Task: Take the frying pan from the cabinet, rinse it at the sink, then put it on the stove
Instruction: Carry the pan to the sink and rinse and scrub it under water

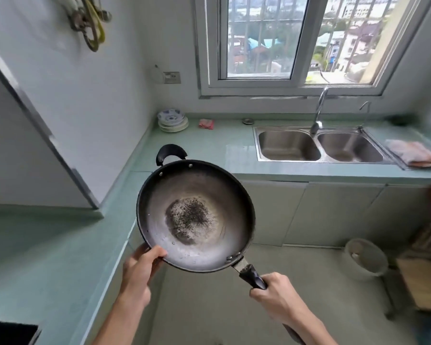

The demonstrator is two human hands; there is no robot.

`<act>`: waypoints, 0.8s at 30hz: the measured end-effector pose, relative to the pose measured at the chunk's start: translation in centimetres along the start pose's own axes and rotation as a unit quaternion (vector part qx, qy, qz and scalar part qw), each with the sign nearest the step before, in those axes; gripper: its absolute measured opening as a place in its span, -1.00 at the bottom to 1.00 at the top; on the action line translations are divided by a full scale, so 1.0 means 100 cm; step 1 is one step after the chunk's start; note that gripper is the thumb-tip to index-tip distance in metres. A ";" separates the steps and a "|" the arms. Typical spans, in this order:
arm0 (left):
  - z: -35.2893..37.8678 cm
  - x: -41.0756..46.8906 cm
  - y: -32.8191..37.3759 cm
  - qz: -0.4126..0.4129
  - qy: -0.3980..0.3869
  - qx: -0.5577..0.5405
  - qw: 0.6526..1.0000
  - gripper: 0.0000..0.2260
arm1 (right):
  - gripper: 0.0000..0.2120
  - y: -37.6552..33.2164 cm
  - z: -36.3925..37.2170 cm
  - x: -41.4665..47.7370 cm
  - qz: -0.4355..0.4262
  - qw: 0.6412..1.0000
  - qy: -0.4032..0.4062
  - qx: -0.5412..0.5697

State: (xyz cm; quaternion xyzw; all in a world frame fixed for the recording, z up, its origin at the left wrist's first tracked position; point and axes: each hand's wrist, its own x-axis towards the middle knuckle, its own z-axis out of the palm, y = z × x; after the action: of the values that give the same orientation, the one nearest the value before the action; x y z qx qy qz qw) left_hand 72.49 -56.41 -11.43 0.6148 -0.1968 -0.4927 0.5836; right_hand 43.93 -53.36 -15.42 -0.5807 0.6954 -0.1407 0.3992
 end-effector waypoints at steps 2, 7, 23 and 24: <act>0.030 0.027 0.003 -0.008 -0.022 0.009 1.000 -0.79 | -0.75 0.000 -0.015 0.023 0.024 1.000 0.012 0.016; 0.093 0.077 0.002 -0.028 -0.041 0.050 0.997 -0.79 | -0.71 0.010 -0.042 0.065 0.068 0.996 0.029 0.042; 0.351 0.205 0.013 -0.042 -0.049 0.091 0.994 -0.82 | -0.66 0.062 -0.188 0.294 0.053 0.997 0.028 0.048; 0.368 0.211 0.014 -0.043 -0.047 0.095 0.993 -0.83 | -0.66 0.066 -0.201 0.308 0.049 0.997 0.025 0.045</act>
State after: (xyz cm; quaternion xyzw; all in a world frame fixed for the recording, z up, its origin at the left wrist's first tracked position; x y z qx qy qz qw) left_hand 51.41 -93.28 -11.95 0.6511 -0.2434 -0.5248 0.4913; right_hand 24.68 -85.18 -18.89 -0.5235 0.7259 -0.1665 0.4139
